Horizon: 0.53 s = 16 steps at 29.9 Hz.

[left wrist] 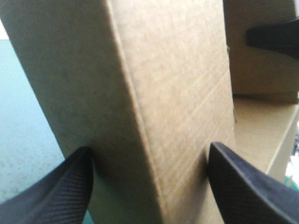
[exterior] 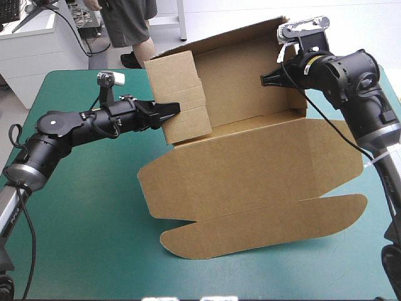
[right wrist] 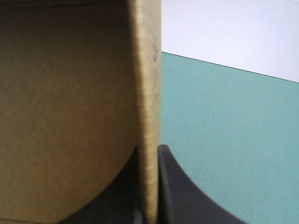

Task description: Fold the box

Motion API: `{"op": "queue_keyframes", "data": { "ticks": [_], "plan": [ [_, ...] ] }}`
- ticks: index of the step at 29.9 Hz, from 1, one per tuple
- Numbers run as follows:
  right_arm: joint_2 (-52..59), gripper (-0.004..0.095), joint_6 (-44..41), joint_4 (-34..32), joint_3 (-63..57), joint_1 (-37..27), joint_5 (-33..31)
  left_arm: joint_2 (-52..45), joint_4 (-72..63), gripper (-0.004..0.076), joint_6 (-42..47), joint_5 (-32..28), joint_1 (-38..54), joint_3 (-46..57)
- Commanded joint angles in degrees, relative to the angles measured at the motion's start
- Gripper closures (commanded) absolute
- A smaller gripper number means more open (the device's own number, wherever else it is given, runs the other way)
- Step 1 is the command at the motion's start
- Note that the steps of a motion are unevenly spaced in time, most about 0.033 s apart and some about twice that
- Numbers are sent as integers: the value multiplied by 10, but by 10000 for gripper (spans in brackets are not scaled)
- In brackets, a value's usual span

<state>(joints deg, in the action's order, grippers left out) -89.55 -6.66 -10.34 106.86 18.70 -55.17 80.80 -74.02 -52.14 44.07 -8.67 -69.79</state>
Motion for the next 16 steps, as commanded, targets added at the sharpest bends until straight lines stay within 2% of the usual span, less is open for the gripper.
{"op": "queue_keyframes", "data": {
  "ticks": [1, 5, 8, 11, 13, 16],
  "plan": [
    [16, 919, -16, -1, 16, 3, 52, -18, 169, 244, 191, -68, -49, -79],
    [5, 919, -32, -1, 16, 3, 58, -13, 398, 251, 406, -78, -94, -141],
    [-1, 919, -37, 14, 16, 3, 69, 2, 521, 251, 527, -52, -115, -176],
    [-4, 920, -37, 33, 16, 3, 75, 18, 580, 262, 596, -15, -129, -205],
    [-4, 919, -37, 38, 16, 3, 83, 24, 579, 302, 609, -16, -135, -215],
    [-4, 920, -38, 42, 16, 3, 88, 29, 577, 449, 630, -37, -155, -222]
  ]
}}
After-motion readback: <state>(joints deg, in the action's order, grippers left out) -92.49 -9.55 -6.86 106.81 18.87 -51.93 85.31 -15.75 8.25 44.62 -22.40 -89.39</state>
